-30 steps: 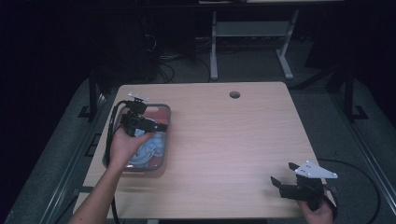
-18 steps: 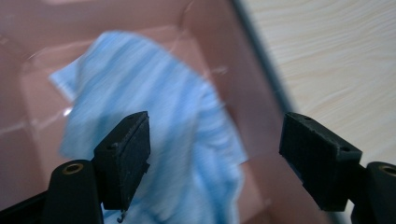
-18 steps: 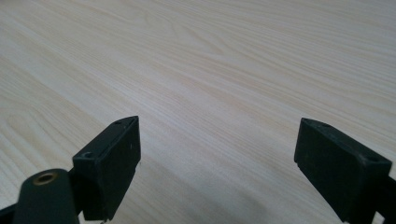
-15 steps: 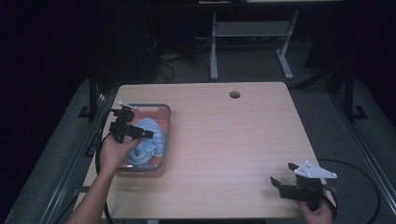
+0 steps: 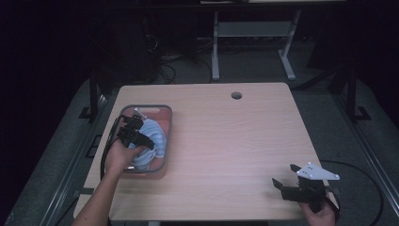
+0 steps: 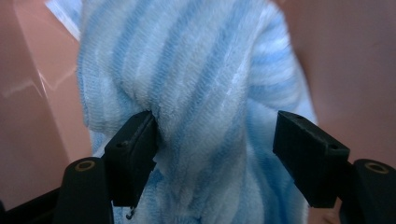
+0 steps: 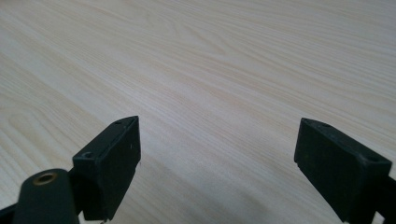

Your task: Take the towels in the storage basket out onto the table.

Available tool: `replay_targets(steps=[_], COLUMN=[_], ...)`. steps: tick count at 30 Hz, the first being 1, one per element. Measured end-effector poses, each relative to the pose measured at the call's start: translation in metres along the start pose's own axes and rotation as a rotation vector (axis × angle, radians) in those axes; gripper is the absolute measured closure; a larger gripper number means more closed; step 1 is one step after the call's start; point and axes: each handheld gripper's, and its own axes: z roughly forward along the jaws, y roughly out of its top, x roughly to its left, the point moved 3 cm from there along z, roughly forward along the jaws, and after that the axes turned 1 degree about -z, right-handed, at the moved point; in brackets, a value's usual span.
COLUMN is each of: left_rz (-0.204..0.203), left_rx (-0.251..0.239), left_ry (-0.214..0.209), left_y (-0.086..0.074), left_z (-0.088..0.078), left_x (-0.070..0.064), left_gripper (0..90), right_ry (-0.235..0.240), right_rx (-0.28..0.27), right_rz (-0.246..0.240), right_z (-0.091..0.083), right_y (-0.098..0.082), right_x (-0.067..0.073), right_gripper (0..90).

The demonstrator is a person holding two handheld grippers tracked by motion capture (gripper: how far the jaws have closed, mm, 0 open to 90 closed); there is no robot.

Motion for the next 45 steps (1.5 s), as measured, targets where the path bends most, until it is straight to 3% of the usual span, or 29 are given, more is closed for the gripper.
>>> replay_targets(steps=[6, 8, 14, 18, 20, 22, 25, 31, 32, 35, 36, 37, 40, 45], left_rz=[0.024, 0.042, 0.051, 0.034, 0.031, 0.031, 0.019, -0.005, -0.005, -0.012, -0.025, -0.025, -0.047, -0.046], left_rx=[0.081, 0.088, 0.094, 0.096, 0.076, 0.069, 0.055, -0.03, -0.062, -0.09, -0.125, -0.125, -0.189, -0.224], left_ry=[0.05, 0.087, 0.123, 0.104, 0.072, 0.067, 0.022, -0.039, -0.059, -0.073, -0.087, -0.087, -0.12, -0.126], left_y=[0.0, 0.0, 0.0, -0.001, -0.003, -0.005, -0.009, -0.012, -0.014, -0.015, -0.016, -0.016, -0.017, -0.016], left_z=[0.013, 0.016, 0.018, 0.015, 0.009, 0.007, 0.003, -0.022, -0.032, -0.042, -0.051, -0.051, -0.07, -0.085], left_x=[0.0, 0.001, 0.0, 0.002, 0.007, 0.009, 0.012, 0.019, 0.02, 0.022, 0.025, 0.025, 0.031, 0.031], left_gripper=[37.6, 46.6, 61.9, 69.0, 71.6, 72.2, 72.5, 73.1, 73.4, 73.6, 73.6, 73.6, 73.6, 73.6], right_ry=[0.001, 0.001, 0.002, 0.004, 0.001, 0.001, 0.007, 0.005, 0.001, 0.002, 0.001, 0.001, -0.003, -0.003], right_rx=[-0.003, -0.002, -0.006, -0.007, -0.008, -0.015, -0.02, -0.017, -0.02, -0.024, -0.026, -0.026, -0.029, -0.026], right_rz=[0.006, 0.01, 0.001, 0.006, 0.013, 0.017, 0.028, 0.023, 0.025, 0.038, 0.035, 0.035, 0.033, 0.036], right_z=[-0.002, -0.002, -0.002, -0.004, -0.005, -0.005, -0.005, -0.004, -0.005, -0.006, -0.006, -0.006, -0.007, -0.006], right_y=[0.0, 0.0, 0.001, 0.001, -0.001, -0.001, -0.001, 0.001, 0.0, 0.0, 0.0, 0.0, 0.0, 0.001], right_x=[-0.001, -0.001, 0.0, 0.0, -0.001, -0.002, -0.004, -0.001, -0.002, -0.002, -0.004, -0.004, -0.004, -0.004], right_gripper=[14.1, 14.1, 14.1, 14.1, 14.1, 14.1, 14.1, 14.2, 14.2, 14.2, 14.2, 14.2, 14.2, 14.2])
